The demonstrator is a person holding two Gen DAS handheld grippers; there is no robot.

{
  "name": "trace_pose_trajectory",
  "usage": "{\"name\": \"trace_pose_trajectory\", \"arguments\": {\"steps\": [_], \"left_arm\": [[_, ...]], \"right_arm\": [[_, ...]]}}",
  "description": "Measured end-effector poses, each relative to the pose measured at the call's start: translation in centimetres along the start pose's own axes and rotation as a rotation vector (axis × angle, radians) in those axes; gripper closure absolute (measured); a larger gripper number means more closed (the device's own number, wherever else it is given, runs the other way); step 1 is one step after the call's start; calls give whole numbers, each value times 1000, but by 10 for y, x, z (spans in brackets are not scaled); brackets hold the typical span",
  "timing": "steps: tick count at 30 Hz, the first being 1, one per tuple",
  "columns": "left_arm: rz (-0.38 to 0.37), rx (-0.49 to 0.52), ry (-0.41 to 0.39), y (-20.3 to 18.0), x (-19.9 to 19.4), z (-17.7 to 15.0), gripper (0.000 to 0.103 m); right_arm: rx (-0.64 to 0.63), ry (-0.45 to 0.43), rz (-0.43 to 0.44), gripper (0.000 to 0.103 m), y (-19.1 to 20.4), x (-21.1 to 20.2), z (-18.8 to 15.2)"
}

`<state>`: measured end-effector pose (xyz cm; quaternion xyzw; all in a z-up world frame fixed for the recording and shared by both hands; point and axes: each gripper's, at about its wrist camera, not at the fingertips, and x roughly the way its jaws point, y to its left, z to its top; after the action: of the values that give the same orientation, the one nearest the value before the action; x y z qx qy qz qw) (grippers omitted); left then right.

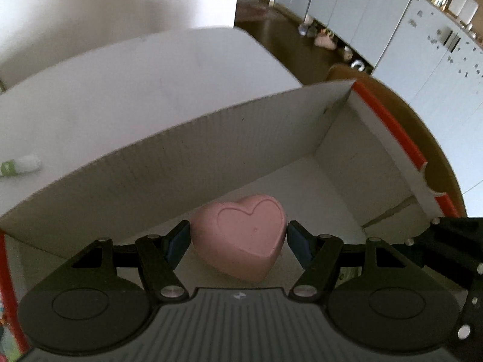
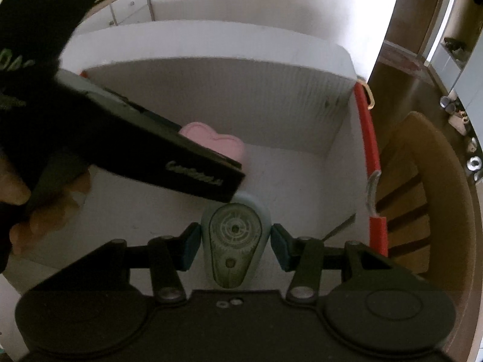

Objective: Organize rigid objects
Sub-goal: 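Carry the heart and tape into the red box with both tools, then open both tools to release the heart and tape in the box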

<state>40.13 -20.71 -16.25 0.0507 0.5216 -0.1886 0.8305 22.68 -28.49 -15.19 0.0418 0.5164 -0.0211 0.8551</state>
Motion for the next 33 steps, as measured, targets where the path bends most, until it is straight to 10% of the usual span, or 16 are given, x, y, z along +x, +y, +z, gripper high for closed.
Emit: {"name": "trace_pose_trajectory", "arguments": {"steps": [19, 33], "left_arm": [[-11, -81, 102, 5, 11, 5, 33], [21, -86, -11, 4, -36, -4, 32]], "right_arm": [[-22, 102, -13, 52, 9, 10, -2], [-11, 1, 12, 36, 12, -28, -5]]}}
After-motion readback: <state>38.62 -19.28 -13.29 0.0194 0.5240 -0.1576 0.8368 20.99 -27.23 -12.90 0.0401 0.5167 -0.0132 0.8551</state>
